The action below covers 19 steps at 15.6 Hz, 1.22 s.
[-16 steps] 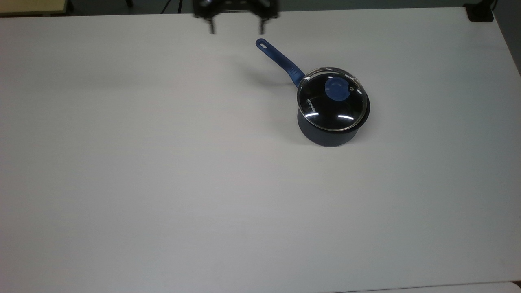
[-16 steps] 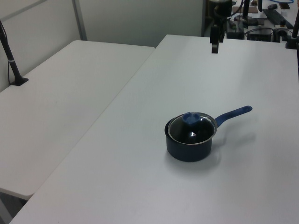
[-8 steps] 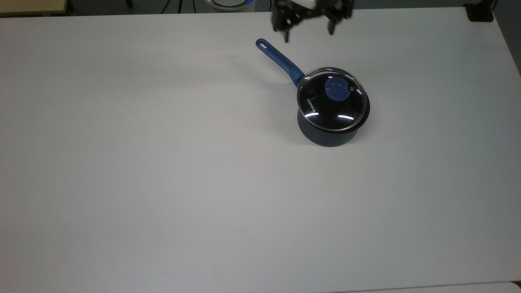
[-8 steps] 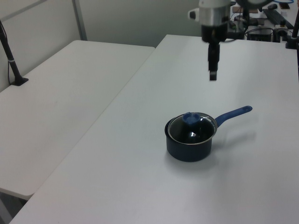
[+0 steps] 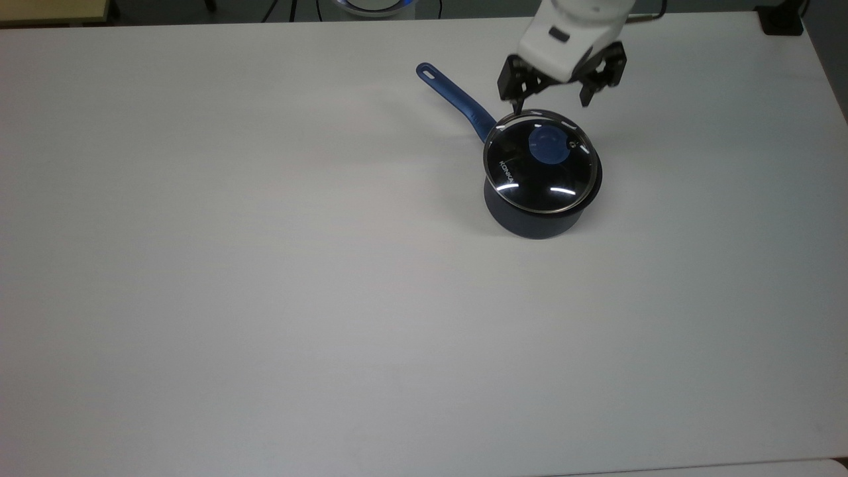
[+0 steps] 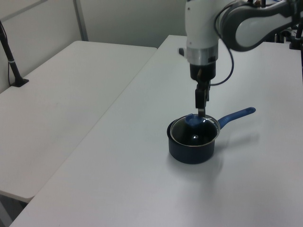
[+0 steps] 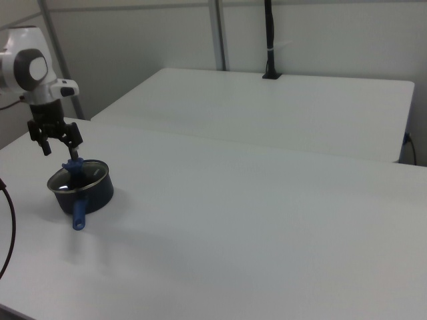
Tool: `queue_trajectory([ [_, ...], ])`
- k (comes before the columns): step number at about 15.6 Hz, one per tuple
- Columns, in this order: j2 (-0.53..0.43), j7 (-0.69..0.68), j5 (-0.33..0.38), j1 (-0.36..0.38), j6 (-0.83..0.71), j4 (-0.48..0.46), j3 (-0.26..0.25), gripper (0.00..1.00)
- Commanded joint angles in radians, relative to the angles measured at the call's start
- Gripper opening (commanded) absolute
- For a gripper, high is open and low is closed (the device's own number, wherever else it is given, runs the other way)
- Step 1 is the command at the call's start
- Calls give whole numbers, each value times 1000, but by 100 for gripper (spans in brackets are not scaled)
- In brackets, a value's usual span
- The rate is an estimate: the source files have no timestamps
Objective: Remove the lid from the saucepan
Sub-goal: 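Lower the open gripper onto the blue knob of the glass lid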
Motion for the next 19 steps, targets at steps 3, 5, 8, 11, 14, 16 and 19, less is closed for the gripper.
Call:
queue_trajectory([
  [3,61,15,-28,29,74,6,-13,100],
  [5,70,21,-34,29,98,6,-13,99],
  [8,101,34,-37,30,141,6,-13,93],
  [11,108,32,-57,29,148,6,-13,69],
  [14,107,23,-56,24,149,8,-13,46],
  [16,99,23,-56,18,148,9,-14,45],
  [19,90,23,-54,15,135,50,-19,46],
])
